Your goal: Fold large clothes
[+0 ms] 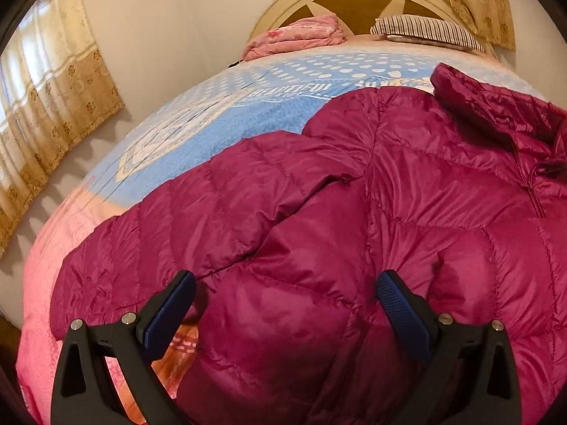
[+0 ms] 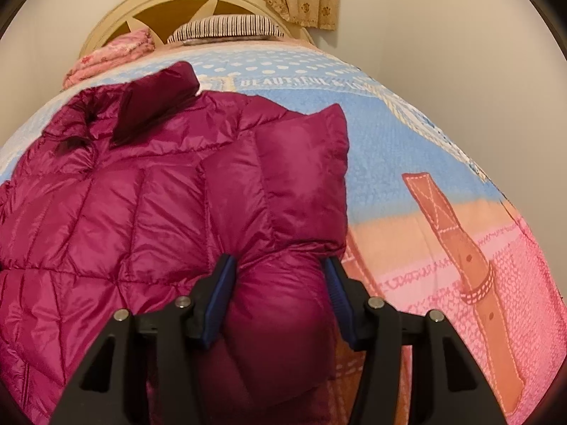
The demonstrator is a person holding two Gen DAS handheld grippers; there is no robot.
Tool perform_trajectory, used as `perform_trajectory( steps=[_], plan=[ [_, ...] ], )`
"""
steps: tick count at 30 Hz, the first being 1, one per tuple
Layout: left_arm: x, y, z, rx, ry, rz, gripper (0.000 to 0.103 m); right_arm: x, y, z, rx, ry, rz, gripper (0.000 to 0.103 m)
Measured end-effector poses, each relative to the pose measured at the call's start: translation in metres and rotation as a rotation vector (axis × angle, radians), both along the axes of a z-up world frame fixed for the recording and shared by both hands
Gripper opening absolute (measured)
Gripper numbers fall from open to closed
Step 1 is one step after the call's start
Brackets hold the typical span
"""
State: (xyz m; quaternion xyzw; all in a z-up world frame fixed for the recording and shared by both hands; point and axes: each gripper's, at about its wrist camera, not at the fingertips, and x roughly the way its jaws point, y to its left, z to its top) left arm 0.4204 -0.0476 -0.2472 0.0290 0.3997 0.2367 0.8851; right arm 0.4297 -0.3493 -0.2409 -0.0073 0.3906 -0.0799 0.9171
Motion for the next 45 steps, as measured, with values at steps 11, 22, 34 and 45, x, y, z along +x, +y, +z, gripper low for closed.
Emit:
perform_trajectory(
  steps=[11, 22, 34, 45],
  plan=[
    [-0.061, 0.086, 0.074, 0.028, -0.140, -0.016, 0.102, -0.054, -0.017, 0.057, 0.049, -0.132, -0.049, 0.099],
    [-0.128, 0.260, 0.020, -0.040, 0.013, 0.260, 0.102, -0.119, 0.066, 0.039, -0.044, -0.095, 0.189, 0.099],
    [-0.106, 0.244, 0.007, -0.199, 0.035, 0.120, 0.021, -0.148, 0.090, 0.046, -0.099, -0.130, 0.242, 0.099],
    [-0.113, 0.195, 0.094, 0.026, -0.149, 0.003, 0.009, -0.155, 0.028, 0.059, -0.052, -0.173, 0.089, 0.099]
  ],
)
